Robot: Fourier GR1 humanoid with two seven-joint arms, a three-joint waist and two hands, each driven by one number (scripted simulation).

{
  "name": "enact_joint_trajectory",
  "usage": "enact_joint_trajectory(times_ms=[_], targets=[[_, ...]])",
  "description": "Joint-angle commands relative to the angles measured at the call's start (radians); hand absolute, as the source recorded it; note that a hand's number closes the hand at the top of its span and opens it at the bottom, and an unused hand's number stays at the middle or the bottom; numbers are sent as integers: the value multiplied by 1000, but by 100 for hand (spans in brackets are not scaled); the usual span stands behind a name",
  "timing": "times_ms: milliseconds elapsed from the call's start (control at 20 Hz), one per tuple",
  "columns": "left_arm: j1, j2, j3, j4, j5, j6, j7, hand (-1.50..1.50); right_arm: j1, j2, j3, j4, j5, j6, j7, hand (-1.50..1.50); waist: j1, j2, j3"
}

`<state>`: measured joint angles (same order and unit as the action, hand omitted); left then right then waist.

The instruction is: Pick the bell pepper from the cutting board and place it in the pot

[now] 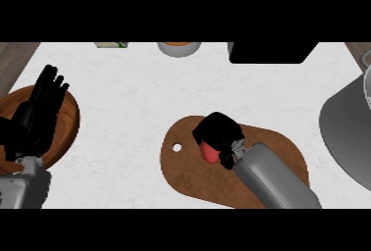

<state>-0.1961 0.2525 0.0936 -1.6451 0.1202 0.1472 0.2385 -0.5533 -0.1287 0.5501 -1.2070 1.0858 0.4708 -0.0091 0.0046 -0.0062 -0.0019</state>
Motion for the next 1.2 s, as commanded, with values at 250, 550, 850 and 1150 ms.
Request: enact_joint_trajectory(times_ms=[250,550,850,1150], targets=[[23,-15,22,11,-13,22,-11,0,326,90,-149,-210,-58,-91,251,150,-57,-7,2],[66,-23,-2,-56,-31,26,0,0,614,86,-123,-617,-54,-135,391,150,-46,-9,2],[58,1,29,-25,-1,-12,-25,0,616,128,-199,-927,0,-285,502,150,-41,-7,1],[8,-21,4,23,-35,17,1,0,636,110,-288,-1197,50,-328,570,150,-32,3,1]])
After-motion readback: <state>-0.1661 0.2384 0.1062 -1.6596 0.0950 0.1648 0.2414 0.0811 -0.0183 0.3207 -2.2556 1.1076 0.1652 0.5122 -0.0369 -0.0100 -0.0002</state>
